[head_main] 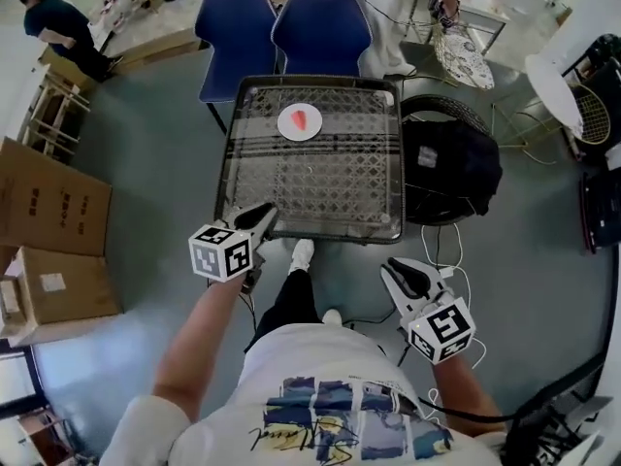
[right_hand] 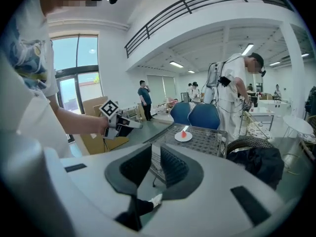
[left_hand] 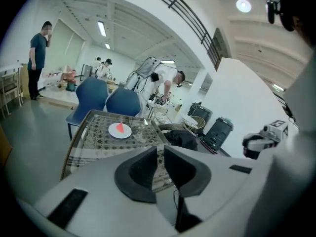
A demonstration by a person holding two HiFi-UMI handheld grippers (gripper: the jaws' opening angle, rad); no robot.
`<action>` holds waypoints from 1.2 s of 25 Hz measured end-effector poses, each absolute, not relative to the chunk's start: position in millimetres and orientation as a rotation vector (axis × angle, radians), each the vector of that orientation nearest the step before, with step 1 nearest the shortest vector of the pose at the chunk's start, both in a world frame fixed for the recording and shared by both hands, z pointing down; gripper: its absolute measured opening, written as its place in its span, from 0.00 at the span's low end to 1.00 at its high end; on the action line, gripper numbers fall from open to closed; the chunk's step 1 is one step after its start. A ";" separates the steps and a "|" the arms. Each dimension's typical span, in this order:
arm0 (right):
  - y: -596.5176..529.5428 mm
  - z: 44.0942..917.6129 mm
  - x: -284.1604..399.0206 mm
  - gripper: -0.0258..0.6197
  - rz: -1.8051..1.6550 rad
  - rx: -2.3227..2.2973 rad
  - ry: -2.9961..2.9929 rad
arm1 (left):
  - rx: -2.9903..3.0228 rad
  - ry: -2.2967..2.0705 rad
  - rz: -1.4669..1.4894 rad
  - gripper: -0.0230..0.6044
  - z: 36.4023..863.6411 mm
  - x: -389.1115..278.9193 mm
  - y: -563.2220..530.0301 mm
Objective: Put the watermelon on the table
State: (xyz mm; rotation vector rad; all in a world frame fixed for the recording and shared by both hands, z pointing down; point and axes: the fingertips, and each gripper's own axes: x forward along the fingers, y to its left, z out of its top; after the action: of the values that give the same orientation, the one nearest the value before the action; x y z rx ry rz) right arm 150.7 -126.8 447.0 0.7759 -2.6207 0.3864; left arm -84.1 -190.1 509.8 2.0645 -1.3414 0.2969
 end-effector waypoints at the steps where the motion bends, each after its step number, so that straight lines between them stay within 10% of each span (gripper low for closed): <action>1: -116.9 447.9 151.0 0.13 0.382 0.739 -2.630 | 2.091 -1.339 0.299 0.10 498.4 -75.2 -168.1; 17: 11.8 419.3 104.9 0.09 0.145 0.393 -2.685 | 2.364 -1.147 0.357 0.05 404.6 16.1 43.9; 30: 109.2 409.0 26.3 0.08 0.103 0.373 -2.661 | 2.374 -1.182 0.157 0.05 364.4 -72.2 120.0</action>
State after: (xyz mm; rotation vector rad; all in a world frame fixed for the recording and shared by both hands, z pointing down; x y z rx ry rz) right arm 26.3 109.2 409.0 0.3730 -2.6608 0.1026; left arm -72.2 120.0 364.4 2.3741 -1.1821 0.1565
